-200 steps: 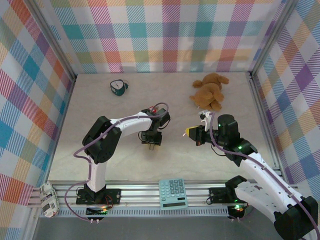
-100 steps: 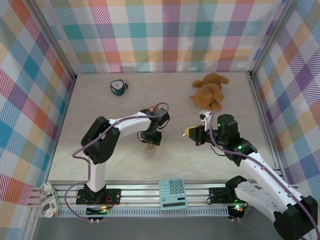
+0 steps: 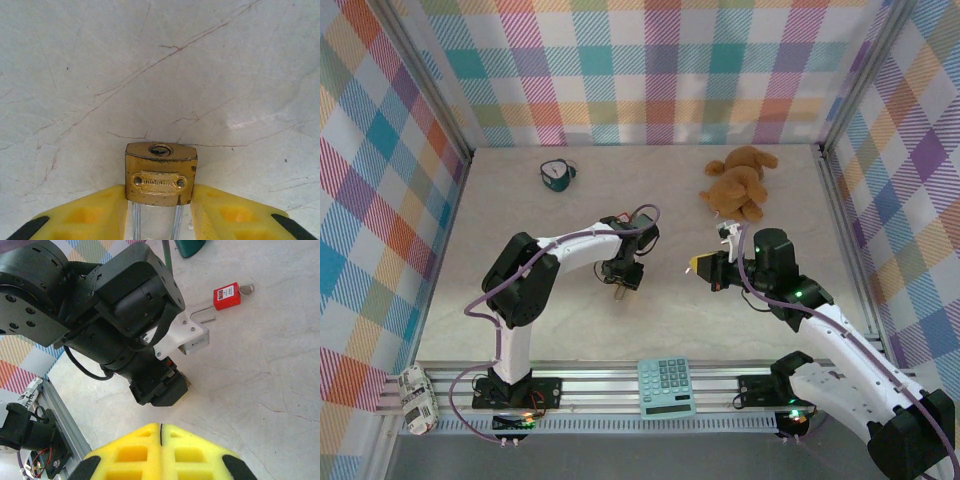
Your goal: Unlock with the key
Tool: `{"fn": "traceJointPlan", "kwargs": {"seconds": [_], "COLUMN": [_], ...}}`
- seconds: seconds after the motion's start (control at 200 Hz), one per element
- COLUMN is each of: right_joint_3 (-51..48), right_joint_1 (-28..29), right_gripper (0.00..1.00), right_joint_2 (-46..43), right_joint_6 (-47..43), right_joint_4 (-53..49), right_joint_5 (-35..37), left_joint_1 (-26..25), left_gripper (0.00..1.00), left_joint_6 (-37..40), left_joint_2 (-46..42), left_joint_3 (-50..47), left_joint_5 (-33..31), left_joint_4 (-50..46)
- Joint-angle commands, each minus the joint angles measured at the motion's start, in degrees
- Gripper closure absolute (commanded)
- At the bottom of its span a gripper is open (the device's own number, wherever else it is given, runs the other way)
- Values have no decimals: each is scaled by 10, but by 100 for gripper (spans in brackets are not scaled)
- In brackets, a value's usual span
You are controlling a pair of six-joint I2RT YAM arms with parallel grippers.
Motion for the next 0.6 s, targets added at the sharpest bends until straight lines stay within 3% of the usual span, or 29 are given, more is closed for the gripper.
{"fn": "traceJointPlan", "kwargs": {"seconds": [0.0, 0.44, 0.595], "right_joint_3": [5, 8, 8], "right_joint_1": [6, 8, 8], "right_gripper": [99, 99, 99], "right_joint_2": [0, -5, -6], "right_joint_6": [3, -1, -1], "right_joint_4": [6, -6, -8], "right_joint_5": [-4, 2, 4], "left_joint_1": [13, 25, 27], "left_gripper": [63, 60, 68], "left_joint_6": [16, 48, 55], "left_joint_2": [10, 36, 37], "left_joint_3": [5, 9, 14], "left_joint_5": [0, 3, -5], "left_joint_4": [-5, -1, -1]}}
